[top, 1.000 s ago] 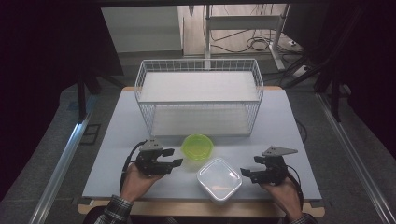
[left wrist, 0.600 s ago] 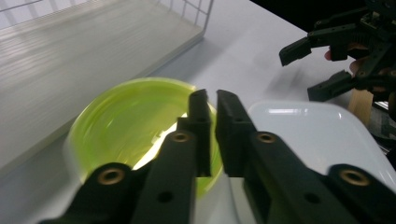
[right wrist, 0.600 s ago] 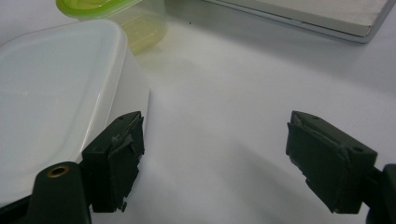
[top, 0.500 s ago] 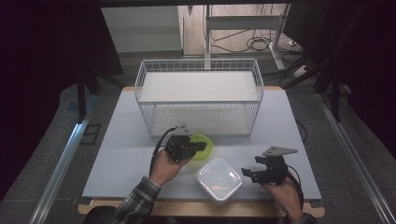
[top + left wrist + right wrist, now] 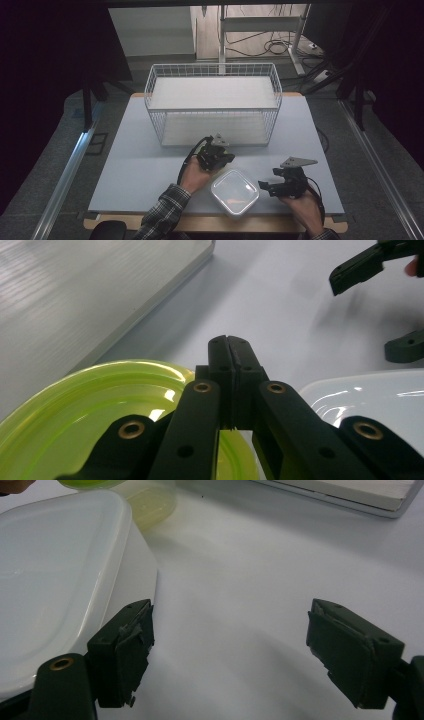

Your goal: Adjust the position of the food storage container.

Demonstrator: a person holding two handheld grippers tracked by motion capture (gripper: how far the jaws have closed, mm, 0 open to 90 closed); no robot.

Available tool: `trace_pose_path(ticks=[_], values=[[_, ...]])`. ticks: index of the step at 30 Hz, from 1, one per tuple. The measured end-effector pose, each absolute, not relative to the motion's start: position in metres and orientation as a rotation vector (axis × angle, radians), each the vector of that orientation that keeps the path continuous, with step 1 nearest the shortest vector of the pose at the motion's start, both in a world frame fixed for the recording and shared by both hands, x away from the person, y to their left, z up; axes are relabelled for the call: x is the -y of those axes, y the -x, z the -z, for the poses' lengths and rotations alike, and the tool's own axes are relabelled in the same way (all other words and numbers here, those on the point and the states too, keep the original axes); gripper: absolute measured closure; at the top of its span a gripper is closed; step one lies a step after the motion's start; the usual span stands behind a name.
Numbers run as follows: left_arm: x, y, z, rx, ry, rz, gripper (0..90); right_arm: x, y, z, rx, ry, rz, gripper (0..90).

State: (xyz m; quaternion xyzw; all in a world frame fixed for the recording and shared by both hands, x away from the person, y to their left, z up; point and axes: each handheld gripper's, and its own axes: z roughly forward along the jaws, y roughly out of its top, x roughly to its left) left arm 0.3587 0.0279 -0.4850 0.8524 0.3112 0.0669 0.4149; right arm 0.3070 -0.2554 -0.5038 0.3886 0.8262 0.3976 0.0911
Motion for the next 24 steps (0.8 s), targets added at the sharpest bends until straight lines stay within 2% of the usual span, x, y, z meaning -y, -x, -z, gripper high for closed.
trace_pose_path(ticks=[10,24], values=[[-0.04,-0.359,0.484,-0.811,-2.154,-0.228,90.0,0.255,-0.307,0.504,-2.457,-1.163,-1.172,19.5],[-0.08,-0.355,0.485,-0.881,-2.14,-0.272,90.0,0.255,-0.307,0.505,-2.456,-1.162,-1.17,19.5]])
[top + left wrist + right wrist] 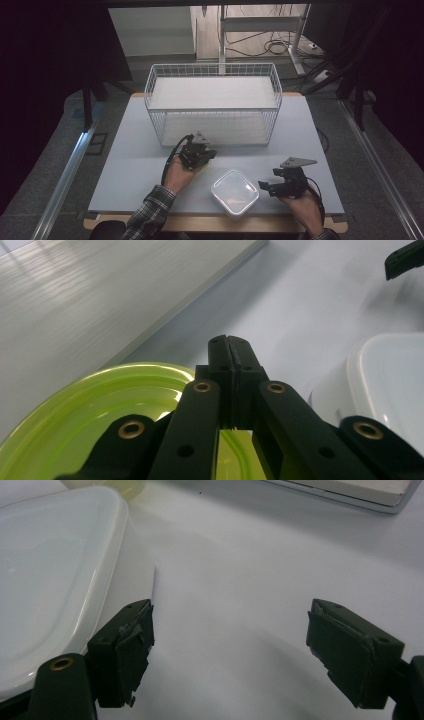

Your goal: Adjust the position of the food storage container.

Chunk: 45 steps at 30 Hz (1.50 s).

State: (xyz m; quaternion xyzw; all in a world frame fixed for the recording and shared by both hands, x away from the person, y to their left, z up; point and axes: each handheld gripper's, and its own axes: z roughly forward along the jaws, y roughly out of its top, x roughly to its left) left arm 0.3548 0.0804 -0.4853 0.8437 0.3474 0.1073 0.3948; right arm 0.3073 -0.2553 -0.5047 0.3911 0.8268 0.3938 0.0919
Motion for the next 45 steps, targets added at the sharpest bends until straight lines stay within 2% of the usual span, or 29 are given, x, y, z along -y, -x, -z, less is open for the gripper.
trace_pose_path(ticks=[34,37,45], values=[[-0.204,-0.339,0.493,-1.151,-2.014,-0.386,90.0,0.254,-0.306,0.505,-2.453,-1.155,-1.17,20.2],[-0.201,-0.336,0.493,-1.148,-2.015,-0.421,90.0,0.253,-0.306,0.504,-2.463,-1.152,-1.169,24.5],[-0.176,-0.315,0.488,-1.019,-1.986,-0.405,86.5,0.252,-0.298,0.493,-2.477,-1.087,-1.106,46.1]])
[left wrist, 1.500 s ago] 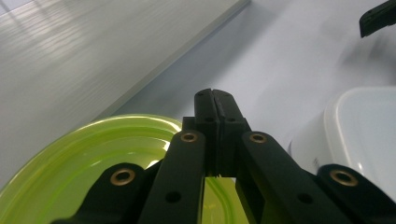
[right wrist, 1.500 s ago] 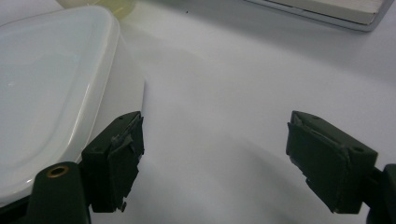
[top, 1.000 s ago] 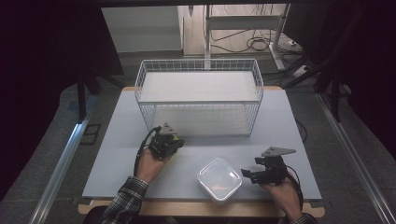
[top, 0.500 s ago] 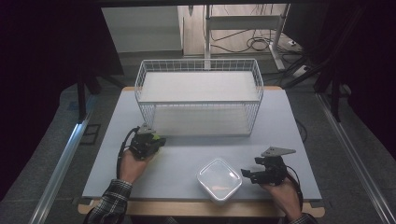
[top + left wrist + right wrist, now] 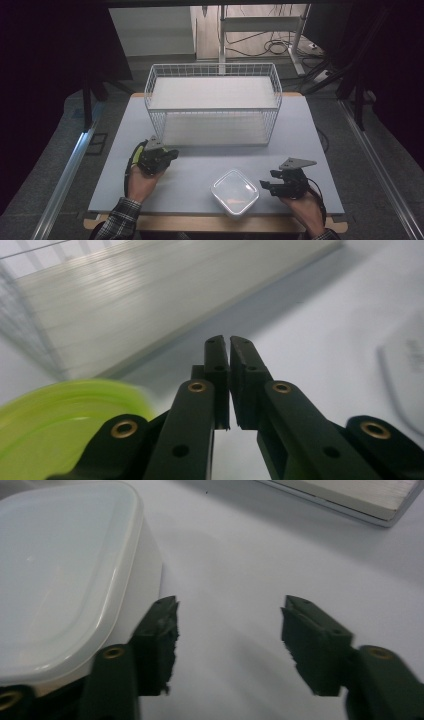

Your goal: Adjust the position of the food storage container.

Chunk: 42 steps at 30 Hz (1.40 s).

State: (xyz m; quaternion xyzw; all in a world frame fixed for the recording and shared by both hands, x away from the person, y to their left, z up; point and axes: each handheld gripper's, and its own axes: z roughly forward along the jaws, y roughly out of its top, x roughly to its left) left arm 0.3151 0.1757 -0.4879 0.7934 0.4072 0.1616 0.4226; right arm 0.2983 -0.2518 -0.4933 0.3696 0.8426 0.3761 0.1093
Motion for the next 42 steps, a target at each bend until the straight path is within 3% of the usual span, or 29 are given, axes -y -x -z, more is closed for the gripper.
trace_pose_path(ticks=[5,12,25,34,42], values=[[-0.164,-0.305,0.495,-0.952,-1.984,-0.315,83.8,0.256,-0.292,0.488,-2.521,-1.094,-1.141,72.3],[-0.158,-0.298,0.507,-0.929,-1.985,-0.223,84.9,0.249,-0.275,0.48,-2.556,-1.045,-1.134,88.4],[-0.117,-0.294,0.52,-0.83,-2.086,-0.154,90.0,0.24,-0.243,0.492,-2.719,-1.092,-1.116,89.8],[-0.104,-0.292,0.524,-0.79,-2.106,-0.07,90.0,0.227,-0.253,0.496,-2.703,-1.133,-1.16,89.6],[-0.114,-0.29,0.52,-0.838,-2.092,-0.089,90.0,0.212,-0.277,0.5,-2.687,-1.157,-1.211,89.0]])
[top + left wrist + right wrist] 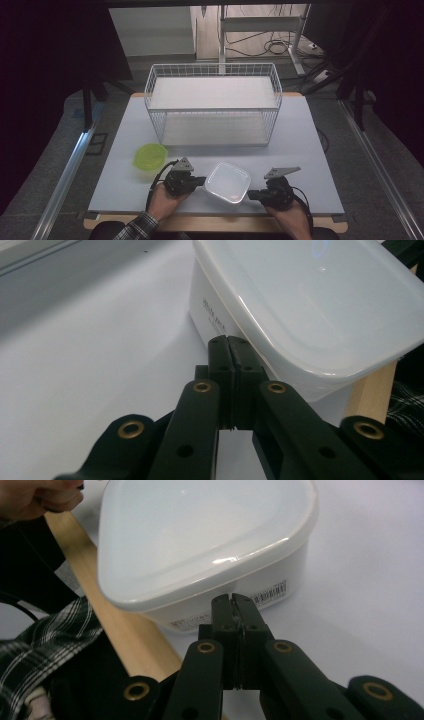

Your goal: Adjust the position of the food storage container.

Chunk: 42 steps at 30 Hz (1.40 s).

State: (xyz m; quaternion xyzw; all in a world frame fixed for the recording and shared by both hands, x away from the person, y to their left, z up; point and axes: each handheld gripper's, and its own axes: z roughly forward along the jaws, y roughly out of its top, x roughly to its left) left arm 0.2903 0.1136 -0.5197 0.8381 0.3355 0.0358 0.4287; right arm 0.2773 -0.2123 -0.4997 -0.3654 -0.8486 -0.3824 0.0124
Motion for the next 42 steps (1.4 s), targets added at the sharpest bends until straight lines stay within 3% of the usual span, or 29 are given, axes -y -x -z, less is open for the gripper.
trace_pose_path(ticks=[12,23,28,29,30,32,33,34,36,37,38,41,42], values=[[-0.131,-0.296,0.518,-0.935,-2.061,-0.125,89.9,0.194,-0.33,0.496,2.627,1.039,1.145,89.6],[-0.133,-0.295,0.517,-0.967,-2.062,-0.131,88.2,0.183,-0.327,0.499,2.716,1.1,1.194,87.8],[-0.14,-0.292,0.511,-0.981,-2.066,-0.217,74.1,0.188,-0.317,0.494,2.819,1.054,1.209,81.2],[-0.142,-0.291,0.51,-0.984,-2.06,-0.225,68.0,0.191,-0.315,0.492,2.828,1.064,1.218,77.4],[-0.144,-0.29,0.509,-0.984,-2.054,-0.231,56.0,0.196,-0.313,0.488,2.821,1.067,1.255,71.0],[-0.147,-0.287,0.508,-0.982,-2.056,-0.246,52.3,0.198,-0.313,0.487,2.818,1.066,1.27,67.2],[-0.147,-0.286,0.508,-0.98,-2.063,-0.258,43.5,0.2,-0.313,0.484,2.829,1.068,1.301,57.6],[-0.148,-0.285,0.509,-0.974,-2.067,-0.264,40.9,0.2,-0.313,0.484,2.829,1.068,1.301,57.6],[-0.149,-0.283,0.51,-0.963,-2.074,-0.265,38.8,0.201,-0.313,0.484,2.828,1.078,1.312,49.7],[-0.149,-0.283,0.509,-0.961,-2.073,-0.269,33.2,0.2,-0.314,0.485,2.832,1.081,1.326,40.1],[-0.149,-0.283,0.509,-0.962,-2.071,-0.271,33.2,0.2,-0.314,0.485,2.832,1.081,1.326,40.1],[-0.152,-0.282,0.508,-0.945,-2.057,-0.261,18.5,0.2,-0.313,0.484,2.857,1.083,1.351,29.8],[-0.153,-0.282,0.507,-0.941,-2.046,-0.259,17.5,0.201,-0.313,0.484,2.856,1.084,1.362,27.5]])
